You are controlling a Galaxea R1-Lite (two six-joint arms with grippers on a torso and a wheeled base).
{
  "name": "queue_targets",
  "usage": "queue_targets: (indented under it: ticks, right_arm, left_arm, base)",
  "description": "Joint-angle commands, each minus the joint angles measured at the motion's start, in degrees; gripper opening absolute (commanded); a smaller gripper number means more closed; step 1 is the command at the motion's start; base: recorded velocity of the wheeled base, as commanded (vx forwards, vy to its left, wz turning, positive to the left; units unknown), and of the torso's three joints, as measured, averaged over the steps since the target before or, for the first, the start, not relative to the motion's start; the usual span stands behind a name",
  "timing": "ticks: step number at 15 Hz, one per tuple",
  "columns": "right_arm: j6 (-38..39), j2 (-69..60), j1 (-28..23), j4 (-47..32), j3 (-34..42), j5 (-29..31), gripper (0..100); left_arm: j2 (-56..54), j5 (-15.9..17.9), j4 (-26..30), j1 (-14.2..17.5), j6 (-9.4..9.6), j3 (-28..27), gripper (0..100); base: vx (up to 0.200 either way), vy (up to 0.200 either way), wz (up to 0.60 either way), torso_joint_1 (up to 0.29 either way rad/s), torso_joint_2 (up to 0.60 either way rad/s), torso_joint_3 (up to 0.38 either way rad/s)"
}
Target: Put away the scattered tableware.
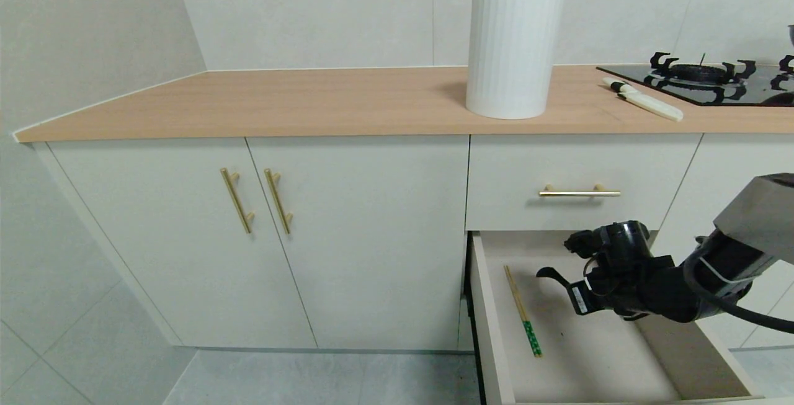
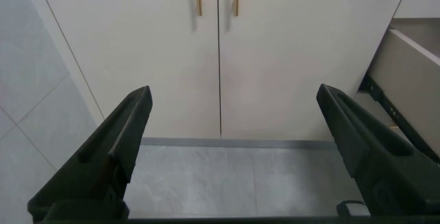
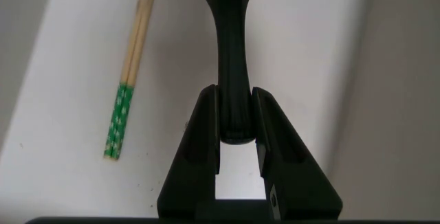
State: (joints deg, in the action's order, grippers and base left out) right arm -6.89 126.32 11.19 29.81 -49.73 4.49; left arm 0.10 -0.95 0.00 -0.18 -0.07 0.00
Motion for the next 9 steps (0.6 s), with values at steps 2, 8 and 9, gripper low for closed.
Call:
queue_targets:
  ticks: [2,8,9]
  right_arm:
    - [1.97,4.99,0.06,-0.01,-1.69,-1.5,0]
    - [2.49,8.33,-0.12,-0.1,-2.39,-1.15,0]
    - [2.41,8.94,-0.12,-0.1,-2.39,-1.15,0]
  left_arm:
    - [0.08,-0.02,0.0,0.01,-0.01,0.0,100]
    - [0.08,-0.02,0.0,0.01,-0.01,0.0,100]
    - [0.08,-0.02,0.0,0.01,-0.01,0.0,100]
  base:
    - [0.0,0.0,0.0,0.0,0.0,0.0]
    - [0.0,0.0,0.0,0.0,0.0,0.0]
    - [0.0,0.0,0.0,0.0,0.0,0.0]
